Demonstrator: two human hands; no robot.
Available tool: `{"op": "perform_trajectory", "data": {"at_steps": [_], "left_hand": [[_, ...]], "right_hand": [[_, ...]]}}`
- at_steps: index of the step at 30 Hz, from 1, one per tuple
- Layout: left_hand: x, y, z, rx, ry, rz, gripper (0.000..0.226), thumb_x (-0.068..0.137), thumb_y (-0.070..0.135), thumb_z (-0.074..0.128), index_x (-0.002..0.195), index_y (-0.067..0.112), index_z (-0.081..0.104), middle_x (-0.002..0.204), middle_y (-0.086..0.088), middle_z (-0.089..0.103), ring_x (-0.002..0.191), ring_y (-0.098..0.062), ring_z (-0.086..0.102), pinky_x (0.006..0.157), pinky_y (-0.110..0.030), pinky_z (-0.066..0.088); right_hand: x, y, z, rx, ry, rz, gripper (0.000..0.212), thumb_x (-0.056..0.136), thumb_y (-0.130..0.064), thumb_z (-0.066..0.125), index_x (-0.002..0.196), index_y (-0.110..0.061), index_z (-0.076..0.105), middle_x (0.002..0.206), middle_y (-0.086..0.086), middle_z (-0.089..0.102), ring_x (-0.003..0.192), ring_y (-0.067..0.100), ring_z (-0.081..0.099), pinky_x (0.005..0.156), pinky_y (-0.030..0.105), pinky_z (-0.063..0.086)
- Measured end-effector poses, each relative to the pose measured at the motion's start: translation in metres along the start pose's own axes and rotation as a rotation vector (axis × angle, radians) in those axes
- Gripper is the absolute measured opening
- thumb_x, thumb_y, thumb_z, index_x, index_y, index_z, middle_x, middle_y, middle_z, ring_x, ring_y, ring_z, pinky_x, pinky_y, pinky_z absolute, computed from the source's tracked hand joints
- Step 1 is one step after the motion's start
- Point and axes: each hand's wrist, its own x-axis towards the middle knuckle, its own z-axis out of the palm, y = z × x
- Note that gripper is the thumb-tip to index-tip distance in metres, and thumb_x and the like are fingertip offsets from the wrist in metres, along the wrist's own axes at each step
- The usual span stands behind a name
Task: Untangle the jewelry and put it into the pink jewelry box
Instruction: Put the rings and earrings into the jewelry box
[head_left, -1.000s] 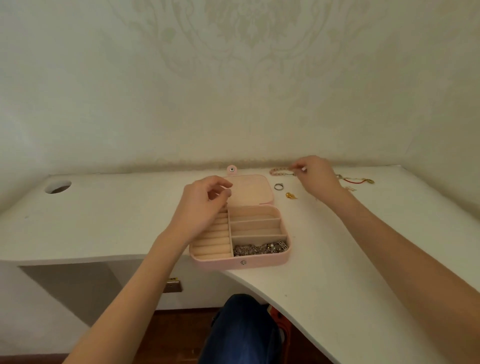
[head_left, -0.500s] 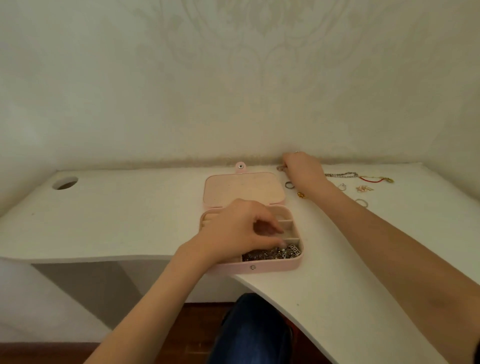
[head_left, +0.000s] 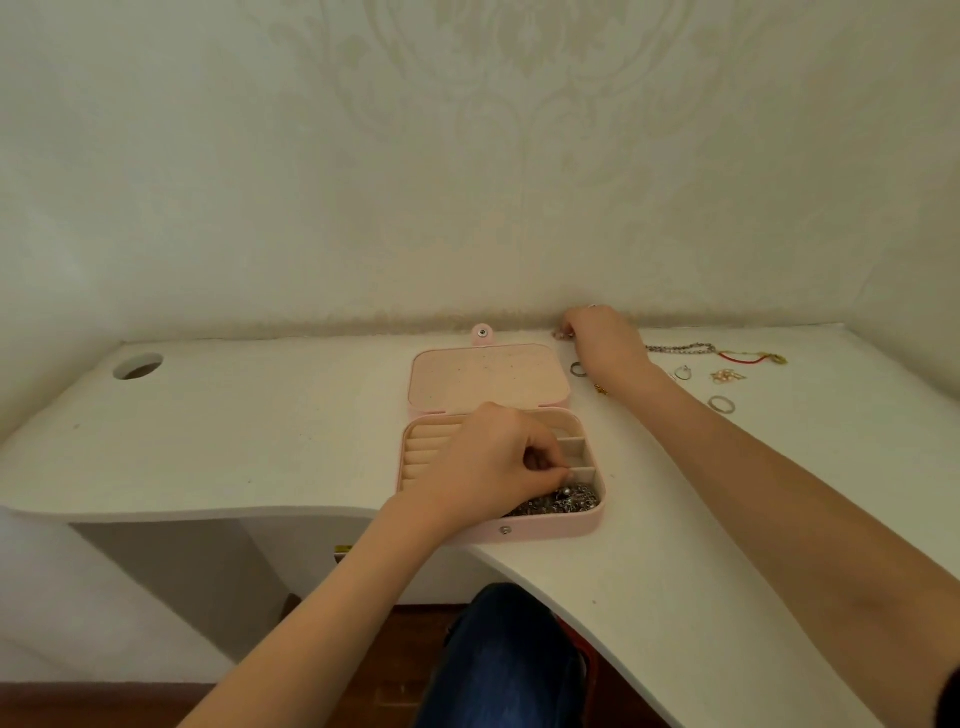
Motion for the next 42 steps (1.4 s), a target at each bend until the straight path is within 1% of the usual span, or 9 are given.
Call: {"op": "perform_trajectory", "data": {"at_steps": [9,13,16,18,21,24,28,37,42], "left_hand": [[-0.002,0.001,-0.004,-0.068,0.024,-0.035,0.011,0.081,0.031,0.069,0.082,0.021,0.074,0.075,0.008,0.069,0.075,-0.007,0.059,0.065,-0.015,0.046],[0.009,0.009,-0.020,-0.352,0.473,-0.224,0.020,0.085,0.022,0.065,0.105,0.024,0.063,0.090,0.009,0.065,0.080,0.001,0.059,0.071,-0.008,0.046],[0.016,0.007,-0.025,-0.558,0.393,-0.350,0.039,0.086,0.020,0.065,0.123,0.015,0.053,0.103,0.003,0.065,0.091,-0.005,0.062,0.080,-0.012,0.047],[0.013,0.007,-0.023,-0.686,0.300,-0.352,0.022,0.086,0.009,0.063,0.108,0.007,0.062,0.088,-0.006,0.070,0.083,-0.017,0.064,0.082,-0.027,0.051],[0.000,0.006,-0.022,-0.716,0.316,-0.338,0.008,0.083,-0.001,0.064,0.085,0.006,0.066,0.064,-0.002,0.069,0.065,-0.014,0.065,0.068,-0.021,0.055],[-0.012,-0.004,-0.021,-0.474,0.358,-0.352,0.013,0.078,0.005,0.072,0.083,0.017,0.069,0.070,-0.001,0.071,0.066,-0.014,0.068,0.069,-0.022,0.054],[-0.021,-0.005,-0.014,-0.181,0.348,-0.297,0.009,0.076,0.012,0.075,0.083,0.019,0.073,0.078,0.003,0.071,0.073,-0.008,0.065,0.068,-0.009,0.048],[-0.016,-0.006,-0.016,0.280,0.154,-0.255,0.020,0.079,0.048,0.064,0.086,0.032,0.074,0.085,0.008,0.060,0.092,-0.012,0.049,0.070,-0.031,0.044],[-0.013,-0.018,-0.015,0.193,0.216,-0.202,0.016,0.085,0.035,0.062,0.089,0.023,0.073,0.086,0.010,0.061,0.095,-0.014,0.050,0.079,-0.039,0.047]], "right_hand": [[-0.010,-0.018,-0.053,0.647,0.252,0.005,0.018,0.081,0.000,0.056,0.087,-0.011,0.069,0.079,-0.002,0.064,0.063,0.002,0.052,0.066,0.017,0.042],[-0.050,-0.035,-0.090,1.122,-0.008,-0.048,0.018,0.085,0.003,0.060,0.084,-0.013,0.068,0.074,-0.001,0.065,0.064,0.005,0.061,0.067,0.018,0.053],[-0.078,-0.047,-0.101,1.321,-0.175,-0.092,0.023,0.087,0.007,0.055,0.083,-0.013,0.067,0.074,0.001,0.063,0.067,0.009,0.063,0.069,0.021,0.054],[-0.092,-0.051,-0.102,1.396,-0.188,-0.071,0.024,0.087,0.009,0.054,0.083,-0.011,0.066,0.072,0.001,0.062,0.066,0.009,0.062,0.069,0.021,0.055],[-0.108,-0.044,-0.096,1.292,-0.142,-0.001,0.024,0.085,0.011,0.056,0.083,-0.010,0.066,0.073,0.003,0.062,0.061,0.006,0.063,0.062,0.017,0.054],[-0.120,-0.035,-0.084,1.010,-0.200,0.056,0.024,0.080,0.006,0.062,0.078,-0.016,0.071,0.071,0.005,0.064,0.064,0.011,0.062,0.071,0.027,0.054],[-0.131,-0.037,-0.073,0.673,-0.219,0.052,0.022,0.075,-0.005,0.067,0.072,-0.026,0.073,0.059,-0.011,0.065,0.053,-0.003,0.054,0.057,0.012,0.044],[-0.132,-0.037,-0.081,0.447,-0.270,-0.070,0.011,0.082,-0.015,0.066,0.085,-0.020,0.076,0.058,-0.020,0.051,0.052,0.001,0.047,0.050,0.007,0.036],[-0.074,0.030,-0.077,0.445,0.104,0.117,0.019,0.088,-0.006,0.059,0.100,-0.009,0.073,0.090,-0.002,0.068,0.072,0.008,0.056,0.063,0.003,0.036]]}}
